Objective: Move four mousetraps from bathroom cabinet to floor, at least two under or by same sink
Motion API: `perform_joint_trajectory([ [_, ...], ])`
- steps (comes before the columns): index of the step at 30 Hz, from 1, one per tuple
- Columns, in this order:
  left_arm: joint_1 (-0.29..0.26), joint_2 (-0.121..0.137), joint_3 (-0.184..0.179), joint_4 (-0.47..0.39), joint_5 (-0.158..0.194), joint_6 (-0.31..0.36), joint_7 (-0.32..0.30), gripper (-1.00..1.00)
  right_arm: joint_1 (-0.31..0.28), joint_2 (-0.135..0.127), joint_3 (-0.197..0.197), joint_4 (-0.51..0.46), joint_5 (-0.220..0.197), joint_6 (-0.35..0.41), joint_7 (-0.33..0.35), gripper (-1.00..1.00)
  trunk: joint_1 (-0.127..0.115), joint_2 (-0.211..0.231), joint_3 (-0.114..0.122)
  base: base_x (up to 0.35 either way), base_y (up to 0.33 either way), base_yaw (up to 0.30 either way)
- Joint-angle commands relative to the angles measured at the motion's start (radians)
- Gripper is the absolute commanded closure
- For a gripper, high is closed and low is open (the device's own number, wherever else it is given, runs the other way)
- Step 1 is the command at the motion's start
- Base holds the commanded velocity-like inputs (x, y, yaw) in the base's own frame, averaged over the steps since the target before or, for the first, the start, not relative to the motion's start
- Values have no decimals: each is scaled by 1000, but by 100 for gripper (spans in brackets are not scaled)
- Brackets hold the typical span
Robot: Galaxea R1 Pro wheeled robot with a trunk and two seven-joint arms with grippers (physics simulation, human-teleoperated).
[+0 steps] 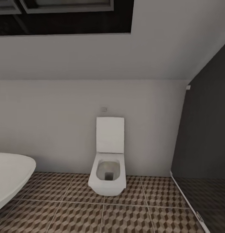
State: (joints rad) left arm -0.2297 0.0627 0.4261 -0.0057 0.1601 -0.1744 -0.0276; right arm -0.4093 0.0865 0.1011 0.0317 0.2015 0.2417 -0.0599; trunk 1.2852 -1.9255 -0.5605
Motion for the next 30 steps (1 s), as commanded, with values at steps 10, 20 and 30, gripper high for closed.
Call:
perform_joint_trajectory([
  [10,-1,0,-3,1,10,-5,-5,100,-1,-1,6,2,3,2,-3,100,0,-1,-1,294,0,5],
  [20,-1,1,-5,1,5,-4,-8,100,-2,-1,6,2,3,2,-3,100,0,-1,-1,98,56,0],
  [30,-1,2,-6,0,3,-5,-9,100,-1,-1,6,1,3,2,-3,100,0,-1,-1,214,223,0],
])
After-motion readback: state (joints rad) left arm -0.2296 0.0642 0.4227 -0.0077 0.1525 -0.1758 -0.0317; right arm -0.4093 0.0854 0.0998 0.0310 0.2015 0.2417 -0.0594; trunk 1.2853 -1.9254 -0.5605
